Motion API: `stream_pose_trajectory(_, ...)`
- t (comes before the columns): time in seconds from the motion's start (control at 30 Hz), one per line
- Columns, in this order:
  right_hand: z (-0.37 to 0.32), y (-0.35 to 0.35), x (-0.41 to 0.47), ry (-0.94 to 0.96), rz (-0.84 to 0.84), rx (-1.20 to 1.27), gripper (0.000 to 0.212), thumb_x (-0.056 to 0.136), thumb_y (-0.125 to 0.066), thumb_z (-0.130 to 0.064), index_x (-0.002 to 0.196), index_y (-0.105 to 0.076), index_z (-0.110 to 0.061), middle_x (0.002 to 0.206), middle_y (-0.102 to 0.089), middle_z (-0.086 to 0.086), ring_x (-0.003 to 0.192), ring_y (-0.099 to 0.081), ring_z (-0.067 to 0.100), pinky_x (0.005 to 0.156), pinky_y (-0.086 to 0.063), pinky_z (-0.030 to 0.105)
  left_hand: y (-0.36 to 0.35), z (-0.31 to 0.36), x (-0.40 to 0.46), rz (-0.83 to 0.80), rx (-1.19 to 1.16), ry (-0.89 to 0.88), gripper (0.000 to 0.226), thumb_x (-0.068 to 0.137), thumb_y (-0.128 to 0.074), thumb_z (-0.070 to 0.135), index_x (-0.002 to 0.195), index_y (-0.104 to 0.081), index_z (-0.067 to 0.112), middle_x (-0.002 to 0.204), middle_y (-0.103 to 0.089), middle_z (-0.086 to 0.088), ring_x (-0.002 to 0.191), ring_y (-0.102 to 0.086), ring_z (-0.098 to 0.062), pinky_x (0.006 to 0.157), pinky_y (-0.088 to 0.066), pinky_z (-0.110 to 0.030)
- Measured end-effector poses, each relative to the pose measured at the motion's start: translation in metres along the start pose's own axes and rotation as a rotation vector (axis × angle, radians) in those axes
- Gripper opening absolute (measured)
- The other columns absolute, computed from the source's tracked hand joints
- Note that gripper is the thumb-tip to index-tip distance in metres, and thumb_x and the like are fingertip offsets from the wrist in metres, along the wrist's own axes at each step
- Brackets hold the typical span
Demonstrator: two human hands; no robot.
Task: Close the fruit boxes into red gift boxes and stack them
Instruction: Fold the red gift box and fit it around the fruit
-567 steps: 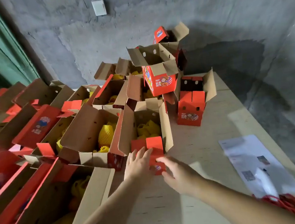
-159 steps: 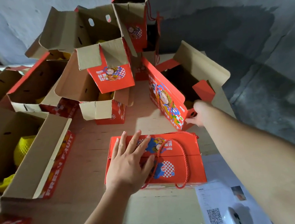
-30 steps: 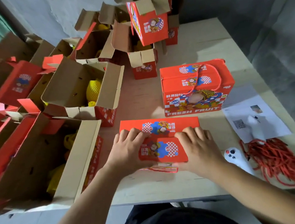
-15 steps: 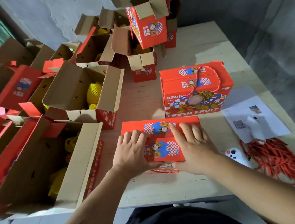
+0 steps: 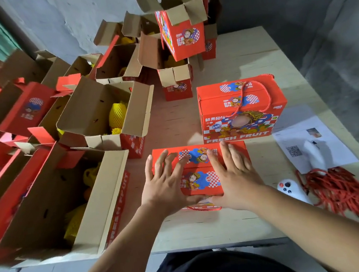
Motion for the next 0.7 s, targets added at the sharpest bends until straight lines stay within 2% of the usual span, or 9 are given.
stream_pose_trajectory(0.1, 0.001, 0.003, 0.000, 0.050, -0.040, 0.022, 0.127, 0.073, -0.045, -0.092, 0.155, 0.033, -0.033, 0.163, 0.038, 0.014, 0.154, 0.028, 0.035, 0.125, 0.003, 0.054, -0.004, -0.004, 0.003, -0.060, -0.069, -0.042, 0.123, 0.066, -0.033, 0.108, 0.164, -0.020, 0.035, 0.169, -0.027, -0.001, 0.160, -0.013, -0.024, 0.130, -0.003, -0.055)
stream_pose_trajectory(0.17, 0.005, 0.014, 0.004, 0.109, -0.027, 0.086, 0.117, 0.074, -0.032, -0.095, 0.160, 0.021, -0.034, 0.170, 0.026, 0.008, 0.157, 0.021, 0.029, 0.126, 0.004, 0.050, -0.006, -0.005, 0.001, -0.065, -0.082, -0.059, 0.124, 0.069, -0.035, 0.106, 0.166, -0.019, 0.031, 0.173, -0.019, 0.001, 0.161, -0.008, -0.020, 0.130, -0.006, -0.052)
stream_pose_trajectory(0.27, 0.015, 0.029, 0.009, 0.098, 0.126, 0.109, 0.099, 0.085, -0.011, -0.086, 0.165, 0.004, -0.029, 0.174, 0.011, 0.000, 0.159, 0.013, 0.020, 0.127, 0.002, 0.043, -0.010, -0.002, -0.006, -0.040, -0.074, -0.099, 0.121, 0.077, -0.036, 0.100, 0.166, -0.021, 0.020, 0.173, -0.014, 0.001, 0.161, -0.006, -0.018, 0.131, -0.012, -0.049)
stream_pose_trajectory(0.4, 0.015, 0.012, 0.008, 0.054, 0.134, -0.015, 0.087, 0.095, -0.002, -0.075, 0.165, 0.012, -0.024, 0.171, 0.022, 0.003, 0.157, 0.023, 0.021, 0.124, 0.015, 0.040, -0.013, -0.003, -0.003, -0.080, -0.051, -0.136, 0.121, 0.080, -0.030, 0.100, 0.167, -0.014, 0.017, 0.174, -0.006, 0.000, 0.161, 0.000, -0.018, 0.131, -0.011, -0.048)
stream_pose_trajectory(0.5, 0.015, 0.011, 0.012, 0.035, 0.122, -0.002, 0.087, 0.094, 0.000, -0.074, 0.164, 0.013, -0.024, 0.170, 0.023, 0.004, 0.157, 0.023, 0.022, 0.124, 0.017, 0.041, -0.016, -0.004, 0.001, -0.161, -0.039, -0.133, 0.123, 0.078, -0.023, 0.102, 0.167, 0.001, 0.021, 0.173, 0.010, 0.004, 0.159, 0.015, -0.015, 0.131, -0.001, -0.046)
stream_pose_trajectory(0.6, 0.016, 0.015, 0.014, 0.059, 0.069, 0.035, 0.085, 0.100, -0.017, -0.072, 0.164, 0.013, -0.026, 0.170, 0.024, 0.004, 0.157, 0.023, 0.022, 0.122, 0.017, 0.039, -0.013, -0.003, 0.005, -0.217, -0.009, -0.134, 0.124, 0.075, -0.021, 0.103, 0.165, 0.012, 0.025, 0.172, 0.019, 0.006, 0.157, 0.024, -0.015, 0.130, 0.008, -0.047)
stream_pose_trajectory(0.63, 0.017, 0.020, 0.014, 0.081, 0.031, 0.096, 0.085, 0.101, -0.029, -0.069, 0.166, 0.006, -0.025, 0.171, 0.019, 0.003, 0.158, 0.018, 0.022, 0.124, 0.013, 0.039, -0.009, -0.003, 0.005, -0.215, -0.058, -0.139, 0.120, 0.077, -0.021, 0.101, 0.166, 0.008, 0.026, 0.173, 0.016, 0.007, 0.158, 0.020, -0.015, 0.130, 0.007, -0.048)
stream_pose_trajectory(0.67, 0.018, 0.029, 0.013, 0.099, 0.025, 0.186, 0.083, 0.102, -0.043, -0.062, 0.166, -0.008, -0.024, 0.173, 0.008, 0.004, 0.160, 0.007, 0.023, 0.127, 0.005, 0.039, -0.002, -0.005, 0.004, -0.188, -0.161, -0.129, 0.113, 0.082, -0.024, 0.097, 0.167, -0.001, 0.027, 0.174, 0.007, 0.007, 0.160, 0.011, -0.016, 0.130, 0.003, -0.048)
stream_pose_trajectory(0.7, 0.022, 0.043, 0.012, 0.106, 0.087, 0.296, 0.076, 0.101, -0.054, -0.052, 0.164, -0.025, -0.021, 0.173, -0.009, 0.005, 0.160, -0.009, 0.025, 0.129, -0.008, 0.040, 0.008, -0.009, 0.003, -0.122, -0.294, -0.096, 0.102, 0.088, -0.029, 0.090, 0.167, -0.014, 0.028, 0.175, -0.007, 0.007, 0.160, -0.003, -0.018, 0.130, -0.004, -0.047)
Point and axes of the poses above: each hand's wrist, its own x-axis towards the middle knuckle, its own y-axis out of the back of the hand, z = x × y, the point moved 6 cm from there along x, towards the middle knuckle
